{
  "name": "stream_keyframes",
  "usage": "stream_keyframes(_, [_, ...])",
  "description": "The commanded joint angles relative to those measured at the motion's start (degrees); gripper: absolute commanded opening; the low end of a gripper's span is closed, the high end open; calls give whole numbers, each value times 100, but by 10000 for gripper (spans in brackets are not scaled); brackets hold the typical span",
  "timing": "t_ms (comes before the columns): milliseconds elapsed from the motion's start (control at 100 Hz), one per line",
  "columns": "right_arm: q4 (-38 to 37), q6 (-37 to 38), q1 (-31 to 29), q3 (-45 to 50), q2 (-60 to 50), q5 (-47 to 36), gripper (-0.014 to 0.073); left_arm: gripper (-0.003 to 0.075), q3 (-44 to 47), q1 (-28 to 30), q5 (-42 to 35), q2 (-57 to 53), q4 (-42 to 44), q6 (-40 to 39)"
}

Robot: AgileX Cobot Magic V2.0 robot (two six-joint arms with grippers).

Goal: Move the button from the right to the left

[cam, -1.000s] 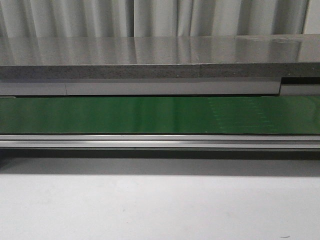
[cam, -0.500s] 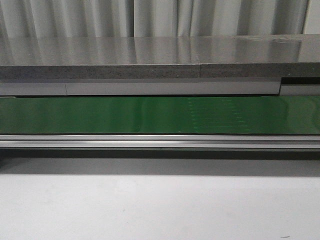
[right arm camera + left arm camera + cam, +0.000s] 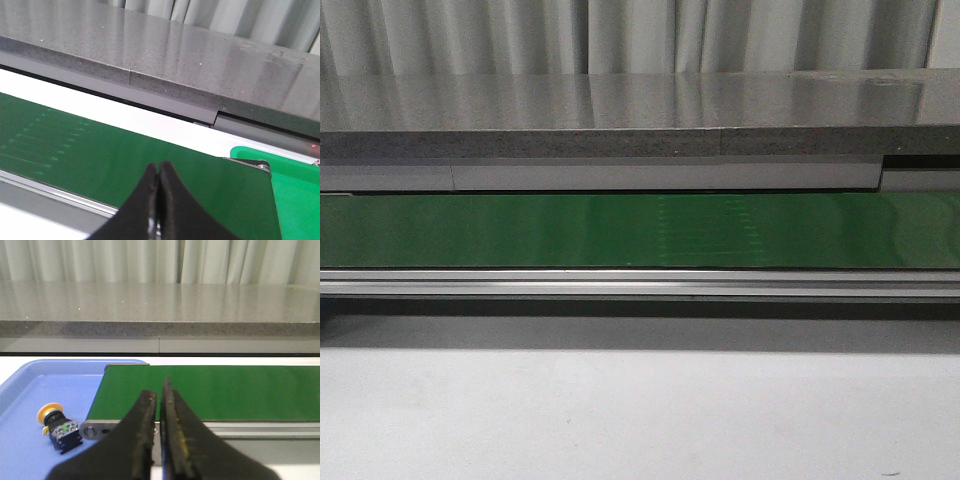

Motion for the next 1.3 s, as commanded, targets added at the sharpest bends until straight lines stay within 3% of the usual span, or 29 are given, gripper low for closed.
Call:
stream_keyframes(0, [55,-36,15,-152,26,-377,-68,5,9,49,-629,-196,40,-67])
stream_keyframes(180, [55,-36,15,-152,26,-377,-68,5,271,49,-926,-223,40,-67])
stream_keyframes(1290, [55,-36,15,-152,26,-377,-68,5,271,49,-908,-223,-133,-67])
